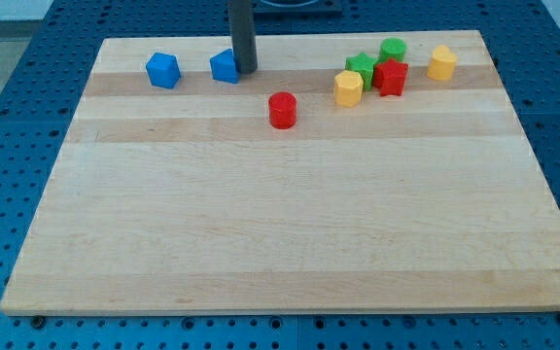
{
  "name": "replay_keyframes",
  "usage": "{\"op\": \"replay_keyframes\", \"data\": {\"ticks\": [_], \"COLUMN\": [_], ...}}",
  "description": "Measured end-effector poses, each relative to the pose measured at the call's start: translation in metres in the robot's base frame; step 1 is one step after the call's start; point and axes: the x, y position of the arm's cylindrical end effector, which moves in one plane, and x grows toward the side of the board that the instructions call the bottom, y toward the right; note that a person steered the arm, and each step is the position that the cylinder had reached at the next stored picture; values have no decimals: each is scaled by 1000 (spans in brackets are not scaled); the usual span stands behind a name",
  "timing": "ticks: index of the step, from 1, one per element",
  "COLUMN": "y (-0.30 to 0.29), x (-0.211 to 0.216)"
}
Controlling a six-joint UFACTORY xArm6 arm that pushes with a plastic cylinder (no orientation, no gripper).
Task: Move the blue triangle right to the blue cube
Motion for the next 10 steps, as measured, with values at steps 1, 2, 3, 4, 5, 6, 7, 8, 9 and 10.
{"op": "replay_keyframes", "data": {"ticks": [1, 2, 3, 4, 5, 6, 7, 8, 9, 10], "y": [-13, -18, -19, -21, -22, -26, -36, -39, -37, 39], "x": [-16, -25, -25, -16, -5, -3, -3, -3, -3, -15]}}
